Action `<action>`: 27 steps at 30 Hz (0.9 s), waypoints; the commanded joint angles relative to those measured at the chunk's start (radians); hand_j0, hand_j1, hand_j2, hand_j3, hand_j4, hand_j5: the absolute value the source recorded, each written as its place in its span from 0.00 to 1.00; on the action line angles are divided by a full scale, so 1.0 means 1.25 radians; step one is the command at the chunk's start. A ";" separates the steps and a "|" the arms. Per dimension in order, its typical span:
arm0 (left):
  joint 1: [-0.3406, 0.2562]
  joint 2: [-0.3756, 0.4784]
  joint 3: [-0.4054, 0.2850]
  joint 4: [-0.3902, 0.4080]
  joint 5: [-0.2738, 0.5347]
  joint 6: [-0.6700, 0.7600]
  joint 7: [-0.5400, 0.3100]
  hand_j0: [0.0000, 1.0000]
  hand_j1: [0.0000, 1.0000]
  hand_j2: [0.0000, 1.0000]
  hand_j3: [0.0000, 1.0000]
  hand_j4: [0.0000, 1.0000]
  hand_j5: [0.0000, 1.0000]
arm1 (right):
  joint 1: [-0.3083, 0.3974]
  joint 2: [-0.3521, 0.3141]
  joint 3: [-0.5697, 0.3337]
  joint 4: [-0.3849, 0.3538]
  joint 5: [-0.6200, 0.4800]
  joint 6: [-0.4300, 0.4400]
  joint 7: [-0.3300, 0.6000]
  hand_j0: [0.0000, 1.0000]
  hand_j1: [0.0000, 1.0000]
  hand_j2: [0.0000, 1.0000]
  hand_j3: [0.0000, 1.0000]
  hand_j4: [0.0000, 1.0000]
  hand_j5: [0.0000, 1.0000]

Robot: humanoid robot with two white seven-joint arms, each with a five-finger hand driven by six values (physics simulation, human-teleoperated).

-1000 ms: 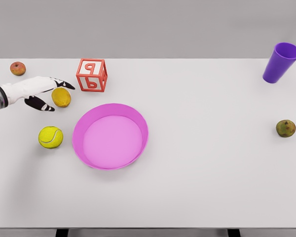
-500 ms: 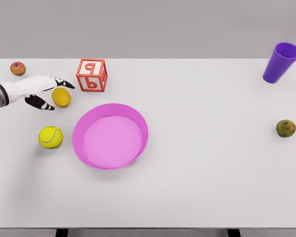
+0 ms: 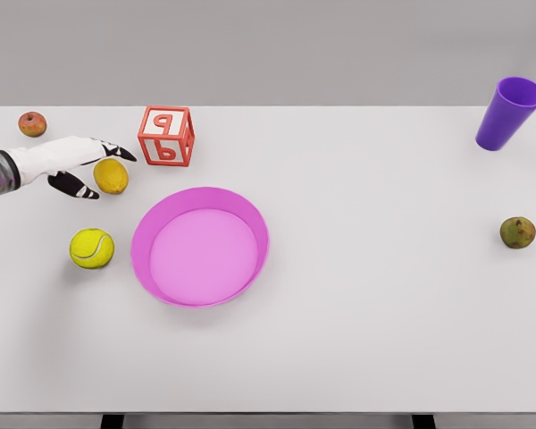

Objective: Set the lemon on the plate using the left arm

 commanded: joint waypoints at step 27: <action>-0.011 -0.023 0.003 0.016 -0.044 0.002 0.004 0.79 0.79 0.79 0.79 0.79 0.79 | 0.000 0.000 0.000 0.001 0.000 0.000 0.000 1.00 1.00 1.00 1.00 1.00 1.00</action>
